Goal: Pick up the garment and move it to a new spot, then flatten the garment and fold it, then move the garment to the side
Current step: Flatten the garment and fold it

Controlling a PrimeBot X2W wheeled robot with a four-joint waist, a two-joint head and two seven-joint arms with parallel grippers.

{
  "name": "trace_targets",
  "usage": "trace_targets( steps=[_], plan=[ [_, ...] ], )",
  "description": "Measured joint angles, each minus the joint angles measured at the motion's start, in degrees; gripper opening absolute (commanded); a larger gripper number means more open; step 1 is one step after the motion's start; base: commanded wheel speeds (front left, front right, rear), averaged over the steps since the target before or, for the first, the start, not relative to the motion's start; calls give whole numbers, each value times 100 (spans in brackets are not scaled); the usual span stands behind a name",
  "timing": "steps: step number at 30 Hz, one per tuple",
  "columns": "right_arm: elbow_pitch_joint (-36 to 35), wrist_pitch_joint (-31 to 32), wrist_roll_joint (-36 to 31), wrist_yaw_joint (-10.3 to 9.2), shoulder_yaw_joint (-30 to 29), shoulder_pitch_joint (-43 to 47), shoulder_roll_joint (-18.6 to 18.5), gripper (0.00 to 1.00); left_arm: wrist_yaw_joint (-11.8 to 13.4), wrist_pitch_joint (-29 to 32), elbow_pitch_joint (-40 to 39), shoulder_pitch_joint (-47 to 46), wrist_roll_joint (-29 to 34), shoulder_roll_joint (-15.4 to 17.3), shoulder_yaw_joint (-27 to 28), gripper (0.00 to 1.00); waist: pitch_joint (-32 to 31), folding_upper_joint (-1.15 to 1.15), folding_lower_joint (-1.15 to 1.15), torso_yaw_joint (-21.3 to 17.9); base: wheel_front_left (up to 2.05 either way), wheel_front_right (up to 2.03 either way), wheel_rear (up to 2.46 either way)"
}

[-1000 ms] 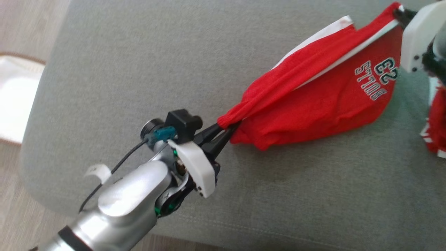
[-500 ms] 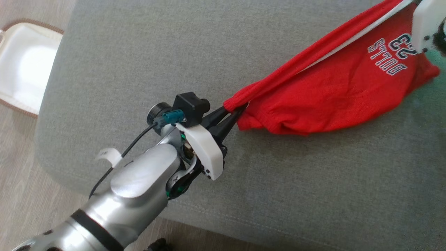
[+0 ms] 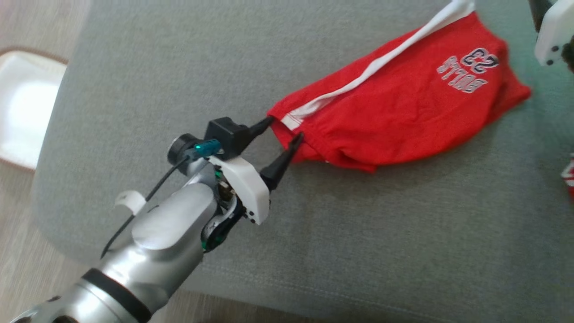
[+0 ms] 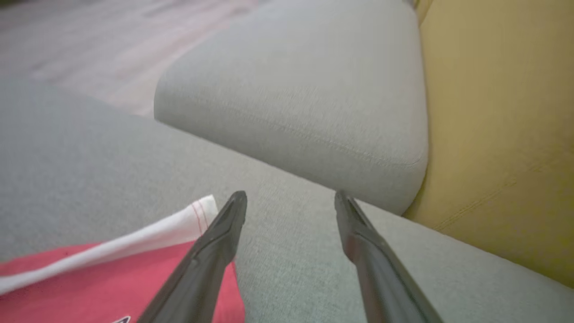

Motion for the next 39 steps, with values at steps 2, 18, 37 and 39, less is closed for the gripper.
trace_targets(
  steps=[2, 18, 37, 39],
  plan=[
    [70, -259, 125, 0, -125, 3, 54, 100, 65, -46, 18, 9, -5, 30, 62, 100, -106, 0, 0, -79, 0, 0, 0],
    [-782, -2160, 711, 0, -822, 1632, 537, 100, 1032, -221, -1267, 1349, -178, 448, 1891, 100, -1269, 0, -1, -862, 0, 0, 0],
    [-3064, -2194, -684, 0, -3151, 5116, 1930, 100, 760, -221, -2326, 3880, 1400, -309, 3996, 100, -1958, 0, -1, -1822, 0, 0, 0],
    [-3292, -2106, -805, 0, -3323, 5332, 2065, 100, 656, -221, -2335, 4012, 1564, -446, 4177, 100, -1958, 0, -1, -1859, 0, 0, 0]
  ],
)
